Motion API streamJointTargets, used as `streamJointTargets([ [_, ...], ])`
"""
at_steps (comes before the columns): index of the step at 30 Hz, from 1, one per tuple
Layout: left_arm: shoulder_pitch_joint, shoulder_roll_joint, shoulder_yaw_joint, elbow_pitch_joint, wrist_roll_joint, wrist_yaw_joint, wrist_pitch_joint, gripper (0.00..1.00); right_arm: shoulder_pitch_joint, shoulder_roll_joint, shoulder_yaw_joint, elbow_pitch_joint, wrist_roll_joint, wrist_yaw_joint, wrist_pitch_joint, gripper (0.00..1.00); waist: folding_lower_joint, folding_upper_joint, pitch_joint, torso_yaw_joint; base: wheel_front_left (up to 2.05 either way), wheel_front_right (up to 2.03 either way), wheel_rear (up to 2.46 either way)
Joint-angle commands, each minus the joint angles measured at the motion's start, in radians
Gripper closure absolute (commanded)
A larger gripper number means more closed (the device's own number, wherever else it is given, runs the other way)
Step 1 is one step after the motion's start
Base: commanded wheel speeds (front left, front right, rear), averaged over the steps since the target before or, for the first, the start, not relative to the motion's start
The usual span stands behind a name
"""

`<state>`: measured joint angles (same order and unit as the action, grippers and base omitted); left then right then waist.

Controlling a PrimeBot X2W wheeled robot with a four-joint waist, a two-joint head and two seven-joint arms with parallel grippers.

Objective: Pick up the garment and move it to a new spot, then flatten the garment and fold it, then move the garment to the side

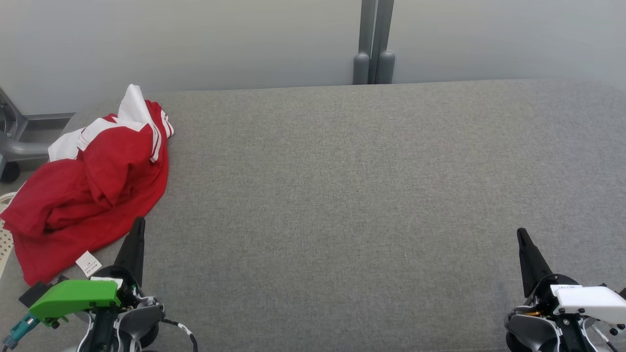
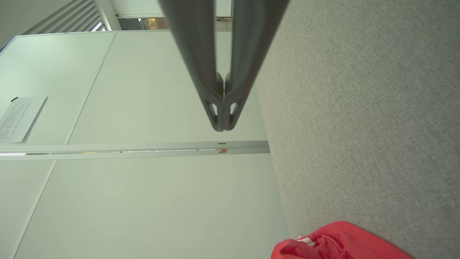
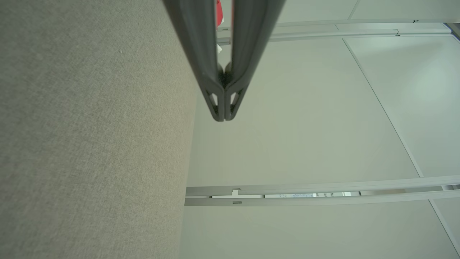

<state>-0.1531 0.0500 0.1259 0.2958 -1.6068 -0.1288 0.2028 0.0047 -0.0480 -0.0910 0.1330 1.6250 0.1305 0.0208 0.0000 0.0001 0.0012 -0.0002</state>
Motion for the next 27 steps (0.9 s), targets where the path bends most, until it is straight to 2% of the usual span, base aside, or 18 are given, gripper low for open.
streamJointTargets([
  [1, -0.012, 0.000, 0.001, -0.004, 0.002, -0.004, 0.001, 1.00, -0.007, -0.005, -0.002, -0.004, 0.000, 0.000, 0.001, 1.00, 0.0000, -0.0001, 0.000, 0.000, 0.00, 0.00, 0.00],
  [27, -0.012, 0.000, 0.001, -0.004, 0.002, -0.004, 0.001, 1.00, -0.007, -0.005, -0.002, -0.004, 0.000, 0.000, 0.001, 1.00, 0.0000, -0.0001, 0.000, 0.000, 0.00, 0.00, 0.00],
])
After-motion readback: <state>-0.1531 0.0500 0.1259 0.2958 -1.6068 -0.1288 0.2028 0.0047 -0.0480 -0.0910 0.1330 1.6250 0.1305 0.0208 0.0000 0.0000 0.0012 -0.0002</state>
